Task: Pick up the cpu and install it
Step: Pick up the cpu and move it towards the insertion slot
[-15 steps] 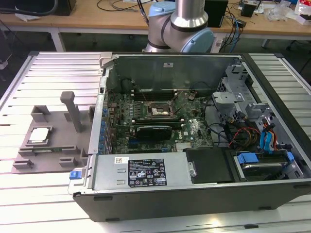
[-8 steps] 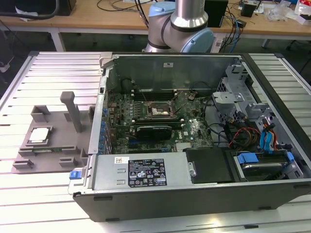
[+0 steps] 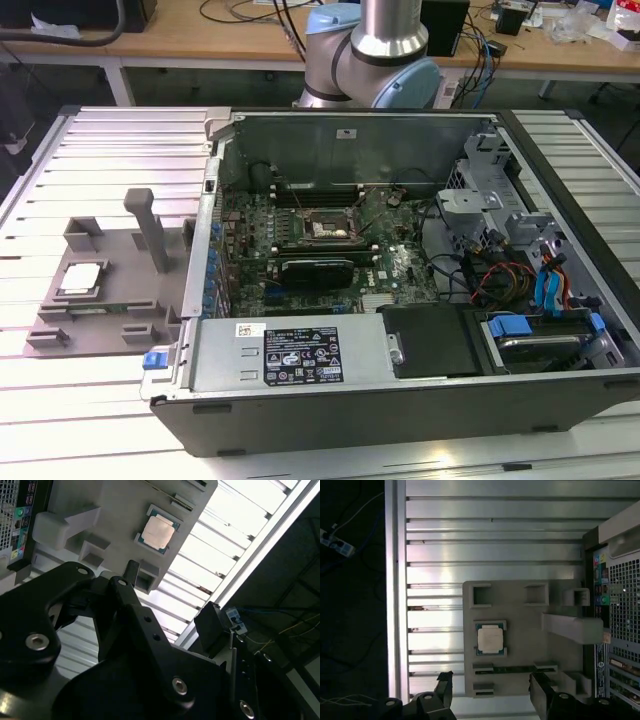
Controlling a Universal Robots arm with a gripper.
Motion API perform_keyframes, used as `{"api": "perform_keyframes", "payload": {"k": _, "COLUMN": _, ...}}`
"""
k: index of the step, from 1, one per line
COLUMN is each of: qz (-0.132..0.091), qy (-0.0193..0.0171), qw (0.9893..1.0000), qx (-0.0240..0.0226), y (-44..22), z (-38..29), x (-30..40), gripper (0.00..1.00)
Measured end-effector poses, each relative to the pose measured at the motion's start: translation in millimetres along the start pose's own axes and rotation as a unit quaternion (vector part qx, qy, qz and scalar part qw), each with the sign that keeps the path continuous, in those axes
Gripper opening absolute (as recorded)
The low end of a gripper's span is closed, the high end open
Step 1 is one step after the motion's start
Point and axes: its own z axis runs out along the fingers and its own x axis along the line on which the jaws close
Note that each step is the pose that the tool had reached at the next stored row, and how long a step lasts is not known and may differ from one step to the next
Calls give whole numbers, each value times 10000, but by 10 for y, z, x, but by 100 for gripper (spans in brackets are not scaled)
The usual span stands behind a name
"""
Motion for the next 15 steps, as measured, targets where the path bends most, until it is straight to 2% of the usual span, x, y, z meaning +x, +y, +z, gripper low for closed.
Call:
{"api": "perform_keyframes", "payload": {"k": 8, "qz": 0, "qy": 0, "qw": 10000, "qx": 0, "y": 0, "z": 88, "x": 3, "gripper": 72}}
{"api": "perform_keyframes", "payload": {"k": 15, "qz": 0, "qy": 0, "qw": 10000, "qx": 0, "y": -1, "z": 123, "x": 4, "gripper": 72}}
